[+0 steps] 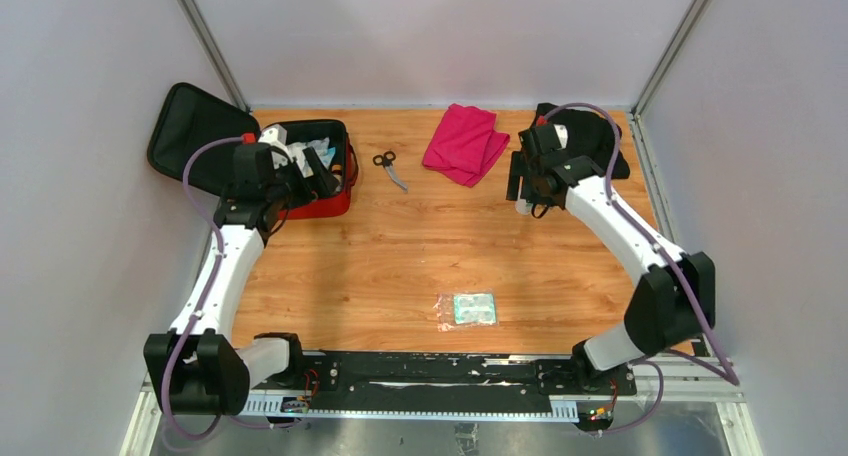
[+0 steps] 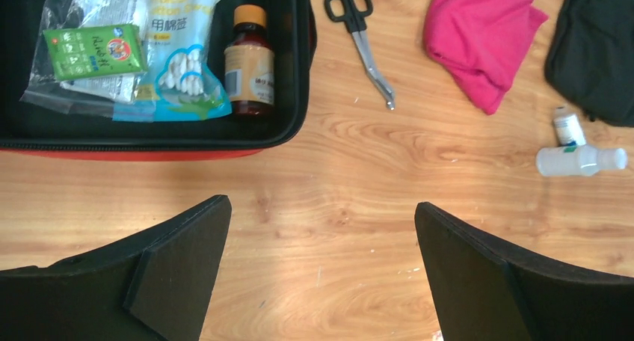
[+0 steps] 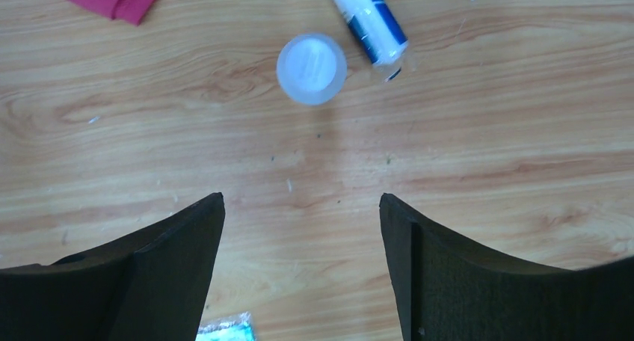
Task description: Organize the medicine kit
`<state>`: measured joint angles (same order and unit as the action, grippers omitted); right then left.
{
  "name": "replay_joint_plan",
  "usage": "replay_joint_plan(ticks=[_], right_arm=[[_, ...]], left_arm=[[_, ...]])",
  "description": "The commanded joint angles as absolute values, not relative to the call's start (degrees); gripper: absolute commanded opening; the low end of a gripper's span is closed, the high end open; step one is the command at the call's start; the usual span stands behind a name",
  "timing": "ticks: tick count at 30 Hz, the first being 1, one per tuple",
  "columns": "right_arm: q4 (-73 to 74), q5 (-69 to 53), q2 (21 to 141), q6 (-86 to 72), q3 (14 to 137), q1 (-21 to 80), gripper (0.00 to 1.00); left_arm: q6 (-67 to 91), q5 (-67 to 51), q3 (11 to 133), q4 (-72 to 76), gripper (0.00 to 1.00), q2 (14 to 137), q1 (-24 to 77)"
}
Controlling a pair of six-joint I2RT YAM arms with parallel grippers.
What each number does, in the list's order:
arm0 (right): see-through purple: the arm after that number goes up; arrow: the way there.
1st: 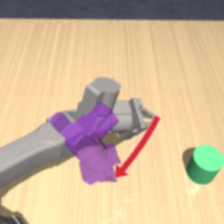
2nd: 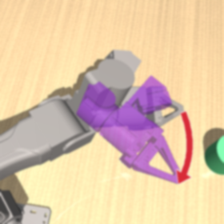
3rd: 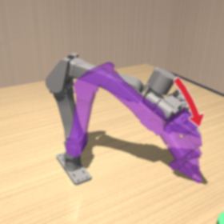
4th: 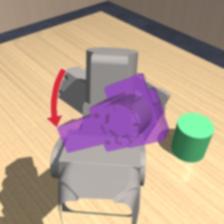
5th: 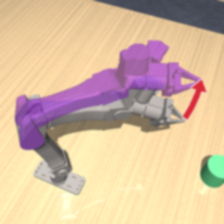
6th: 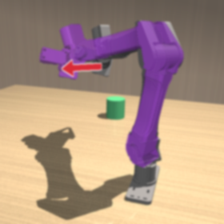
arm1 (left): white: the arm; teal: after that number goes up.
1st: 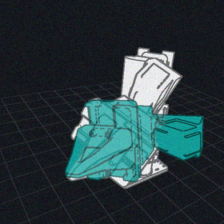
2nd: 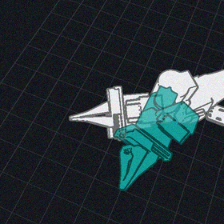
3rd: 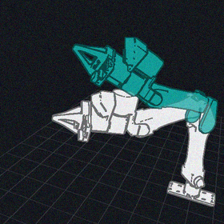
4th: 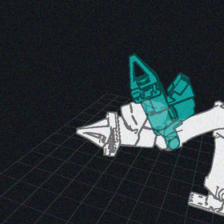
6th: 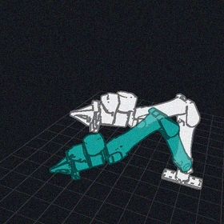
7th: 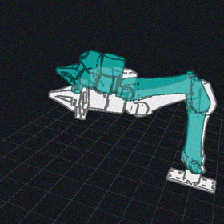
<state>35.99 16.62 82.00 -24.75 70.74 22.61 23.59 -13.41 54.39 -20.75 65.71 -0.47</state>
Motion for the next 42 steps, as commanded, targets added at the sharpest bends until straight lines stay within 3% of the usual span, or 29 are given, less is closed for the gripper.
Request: replay_joint_plan(ticks=[1, 7, 14, 25, 32, 37, 42], right_arm=[[38.7, 19.4, 88.5, -20.3, 77.0, 19.8, 0.81], [39.9, 15.9, 96.9, -18.3, 83.4, 16.9, 0.81], [40.6, 14.0, 103.2, -17.8, 86.9, 15.8, 0.58], [41.5, 10.9, 107.4, -18.0, 88.3, 14.4, 0.56], [41.9, 9.5, 107.0, -17.7, 87.8, 14.1, 0.2], [42.2, 4.4, 103.1, -17.2, 85.4, 14.6, 0.01], [42.3, -10.1, 97.1, -15.6, 81.4, 16.0, 0.0]], left_arm=[[21.0, -13.6, 52.7, -20.1, 1.0, 64.3, -0.6], [21.0, -14.6, 53.3, -21.1, 1.0, 64.5, -0.6], [21.1, -15.2, 53.1, -20.9, 1.0, 63.7, -0.6], [21.6, -17.0, 52.9, -20.4, 1.0, 64.0, -1.7], [21.5, -20.3, 52.5, -19.0, 0.96, 64.4, -2.0], [20.3, -23.5, 51.8, -17.2, 0.94, 63.7, -0.9], [16.7, -21.4, 51.8, -17.0, 0.96, 61.6, 8.5]])
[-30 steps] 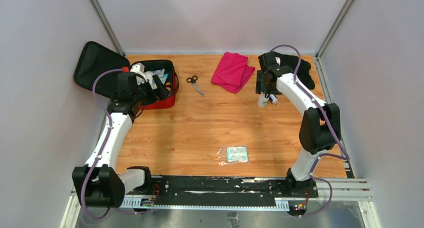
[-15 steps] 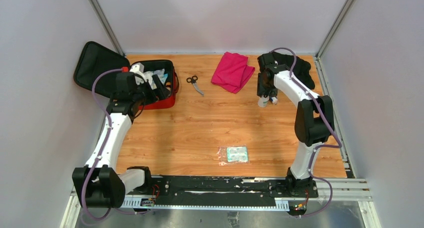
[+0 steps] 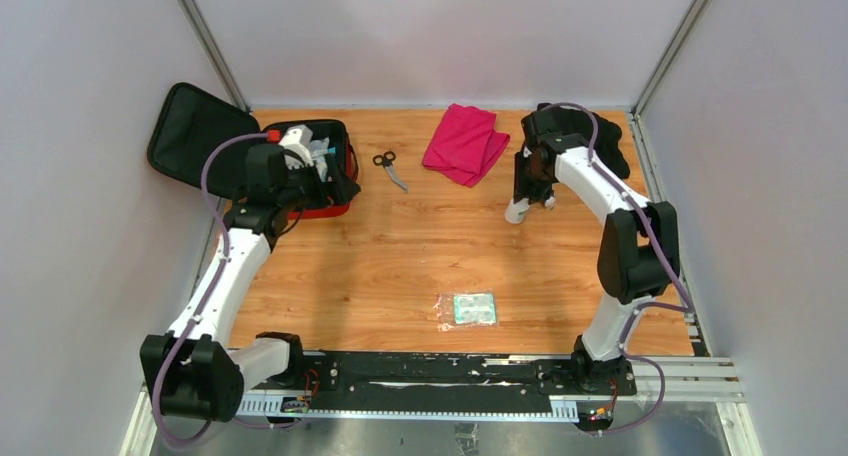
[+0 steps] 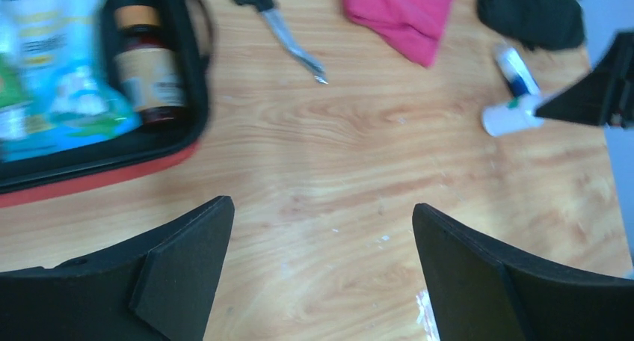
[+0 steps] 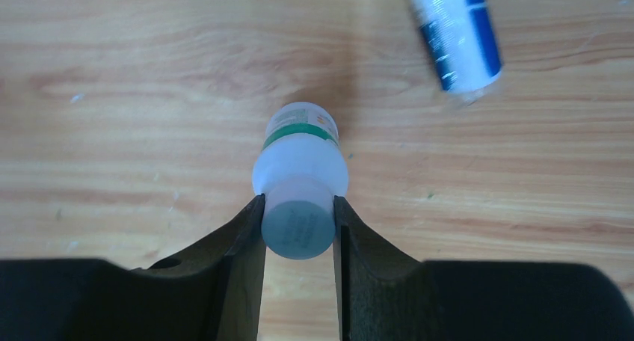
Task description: Organize the medicine kit
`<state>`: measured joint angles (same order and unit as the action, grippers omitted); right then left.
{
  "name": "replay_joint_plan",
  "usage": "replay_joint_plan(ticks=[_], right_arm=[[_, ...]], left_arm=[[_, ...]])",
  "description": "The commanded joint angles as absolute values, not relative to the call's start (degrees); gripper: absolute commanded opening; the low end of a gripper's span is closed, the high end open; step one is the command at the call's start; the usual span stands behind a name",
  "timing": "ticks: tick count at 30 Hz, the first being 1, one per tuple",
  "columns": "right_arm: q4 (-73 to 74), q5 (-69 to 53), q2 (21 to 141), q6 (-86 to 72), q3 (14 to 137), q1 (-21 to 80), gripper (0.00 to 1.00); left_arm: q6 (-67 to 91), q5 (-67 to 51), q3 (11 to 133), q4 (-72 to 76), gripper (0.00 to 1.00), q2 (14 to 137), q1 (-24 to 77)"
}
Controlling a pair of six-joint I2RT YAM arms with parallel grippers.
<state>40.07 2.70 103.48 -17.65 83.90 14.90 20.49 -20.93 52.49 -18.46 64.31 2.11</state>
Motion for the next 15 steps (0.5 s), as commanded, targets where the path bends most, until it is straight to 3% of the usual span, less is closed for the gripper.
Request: replay_joint_plan(ticks=[1, 8, 15], right_arm=[[42.4, -13.9, 95.2, -15.5, 80.5, 16.2, 0.0], [43.4, -43.0, 88.0, -12.9, 76.2, 18.3, 0.0], [46.0, -54.5, 83.5, -10.7, 76.5, 22.8, 0.0]], left_arm=[[15.1, -19.9, 51.8, -17.6, 0.96, 61.0, 11.0], [8.3, -15.9, 51.2, -18.0, 0.97, 56.7, 26.8], [3.7, -16.3, 50.9, -17.6, 0.98, 56.5, 39.3]])
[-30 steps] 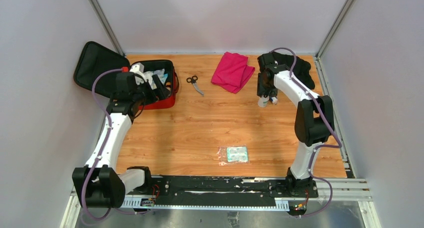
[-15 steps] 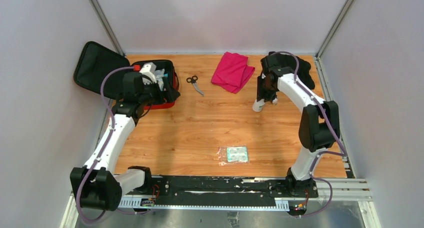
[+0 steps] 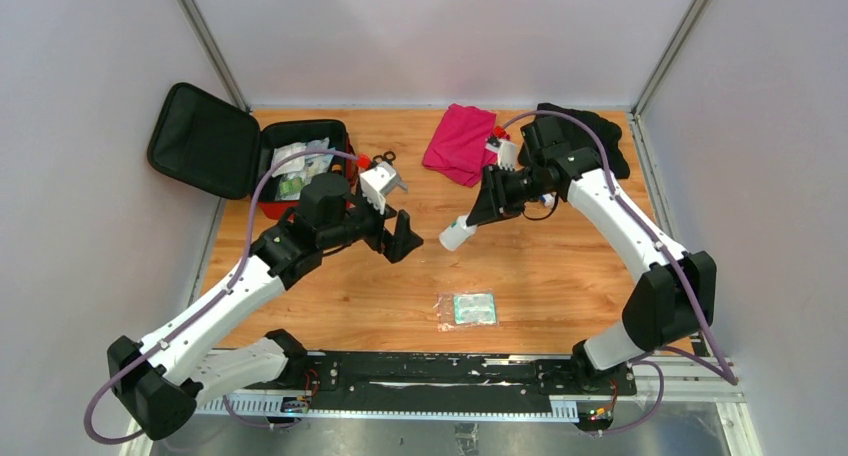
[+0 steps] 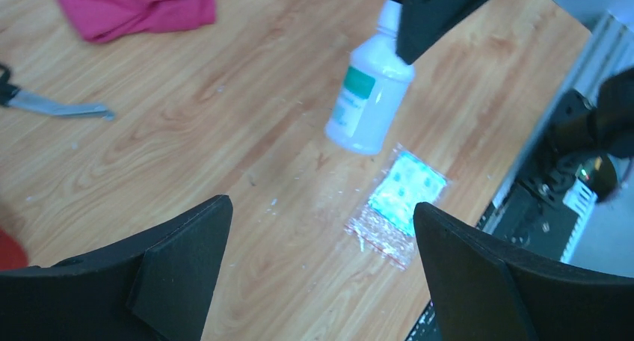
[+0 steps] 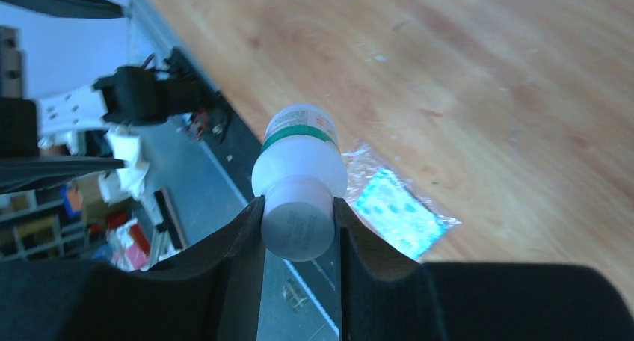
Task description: Organize the medicine kit
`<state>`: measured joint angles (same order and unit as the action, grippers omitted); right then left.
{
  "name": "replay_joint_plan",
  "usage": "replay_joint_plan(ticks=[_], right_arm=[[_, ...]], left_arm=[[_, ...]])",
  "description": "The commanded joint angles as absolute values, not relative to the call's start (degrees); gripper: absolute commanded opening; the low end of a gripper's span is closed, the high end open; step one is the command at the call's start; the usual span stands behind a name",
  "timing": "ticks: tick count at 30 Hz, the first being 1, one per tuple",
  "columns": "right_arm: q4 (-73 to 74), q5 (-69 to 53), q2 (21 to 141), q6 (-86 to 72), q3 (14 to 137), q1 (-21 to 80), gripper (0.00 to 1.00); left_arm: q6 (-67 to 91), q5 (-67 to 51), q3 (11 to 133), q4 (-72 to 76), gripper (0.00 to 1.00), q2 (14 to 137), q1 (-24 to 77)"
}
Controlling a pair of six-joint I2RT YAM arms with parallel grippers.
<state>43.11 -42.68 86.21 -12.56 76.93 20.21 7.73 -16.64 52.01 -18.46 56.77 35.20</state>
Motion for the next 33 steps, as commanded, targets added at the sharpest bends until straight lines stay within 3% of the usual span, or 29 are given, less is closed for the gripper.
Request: replay_joint_plan(ticks=[1, 9, 14, 22, 26, 33], right_arm=[[46.0, -55.2, 82.9, -10.8, 76.5, 23.4, 0.0], [44.5, -58.9, 82.2, -11.9, 76.6, 26.0, 0.0], [43.2, -62.8, 82.8, -11.8, 76.4, 26.4, 0.0], [42.7, -63.6, 83.6, -11.7, 75.5, 27.0, 0.0], [42.5, -62.5, 83.8, -12.2, 75.0, 27.0, 0.0], [42.3, -54.3, 81.9, -14.2, 75.3, 27.0, 0.03]], left_arm=[[3.6, -16.4, 50.9, -17.2, 0.98, 56.6, 40.4], [3.6, -15.5, 51.4, -15.0, 0.97, 61.6, 48.3], [3.6, -14.2, 52.6, -14.5, 0.91, 64.5, 49.8], [5.3, -14.3, 55.5, -14.2, 0.6, 67.2, 50.1], [6.1, -14.4, 55.6, -13.2, 0.5, 67.6, 50.6], [6.9, -12.9, 55.7, -13.3, 0.18, 67.5, 50.7]])
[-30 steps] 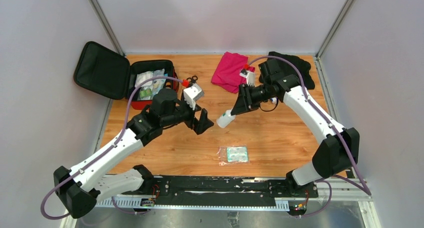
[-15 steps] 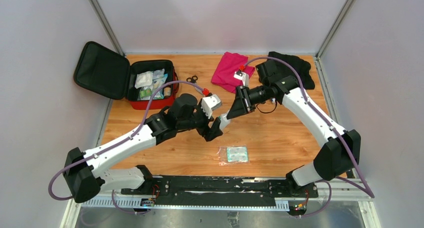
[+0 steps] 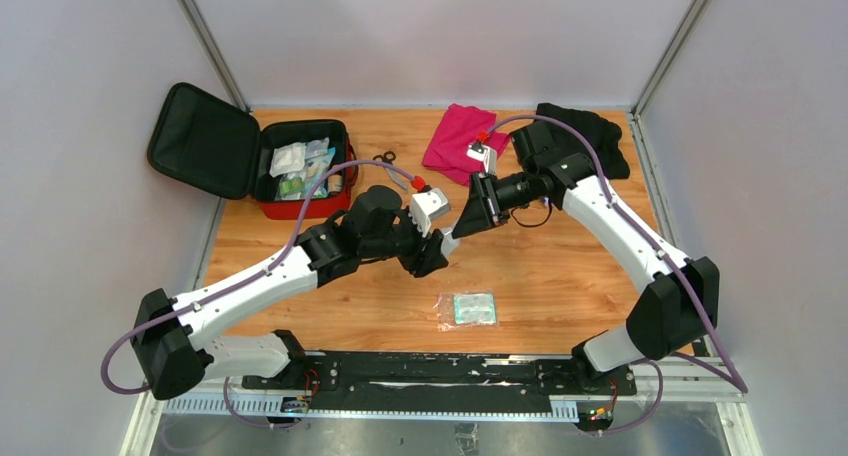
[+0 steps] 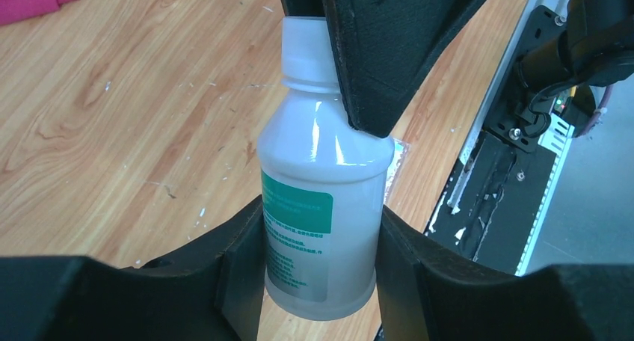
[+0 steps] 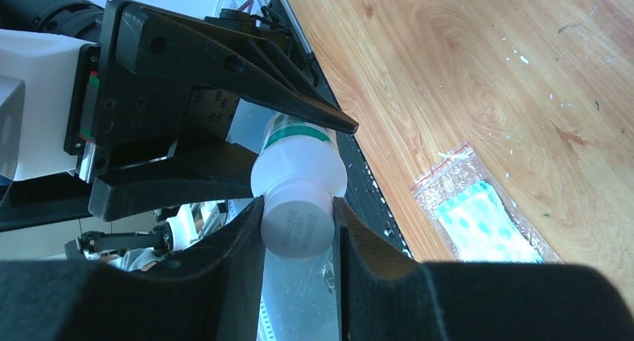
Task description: Organize the medicine kit
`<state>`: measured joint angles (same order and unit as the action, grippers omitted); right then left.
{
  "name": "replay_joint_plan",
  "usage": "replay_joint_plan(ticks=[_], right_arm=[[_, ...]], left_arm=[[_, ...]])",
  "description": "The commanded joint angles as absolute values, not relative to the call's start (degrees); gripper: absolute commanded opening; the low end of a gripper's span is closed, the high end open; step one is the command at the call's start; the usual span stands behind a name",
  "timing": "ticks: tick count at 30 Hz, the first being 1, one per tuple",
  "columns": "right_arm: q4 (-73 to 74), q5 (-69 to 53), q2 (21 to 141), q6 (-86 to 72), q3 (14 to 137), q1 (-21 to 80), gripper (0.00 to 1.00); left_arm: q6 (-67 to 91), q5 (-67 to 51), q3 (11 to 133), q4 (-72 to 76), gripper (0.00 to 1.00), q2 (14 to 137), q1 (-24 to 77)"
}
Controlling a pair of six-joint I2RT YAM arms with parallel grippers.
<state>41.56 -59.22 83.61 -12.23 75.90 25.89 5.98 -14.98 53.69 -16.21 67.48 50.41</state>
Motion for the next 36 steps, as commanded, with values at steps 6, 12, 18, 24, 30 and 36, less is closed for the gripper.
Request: replay_joint_plan(ticks=[6, 12, 18, 24, 30, 36], right_arm=[[42.3, -39.7, 75.8, -16.1, 76.7, 26.7, 0.38], [39.3, -19.1, 62.7, -18.0, 74.3, 26.1, 0.65], [38.3, -13.9, 55.8, -17.7, 70.6, 24.9, 0.71], [39.7, -13.4, 54.4, -17.7, 67.5, 24.8, 0.7], [40.2, -14.0, 53.0, -17.5, 64.6, 24.8, 0.7], [41.8, -14.4, 52.4, -17.3, 62.8, 24.7, 0.69]], left_arm=[[5.7, -5.5, 58.4, -16.9, 0.1, 67.3, 50.6], [4.0, 4.3, 60.3, -18.2, 0.04, 66.0, 47.9], [4.5, 2.1, 63.4, -20.1, 0.04, 68.3, 38.7], [8.2, 2.6, 72.4, -27.0, 0.06, 77.7, 21.3], [10.2, 0.8, 82.0, -31.3, 0.07, 89.9, 8.1], [8.8, 0.6, 89.7, -35.4, 0.08, 102.3, 2.1]])
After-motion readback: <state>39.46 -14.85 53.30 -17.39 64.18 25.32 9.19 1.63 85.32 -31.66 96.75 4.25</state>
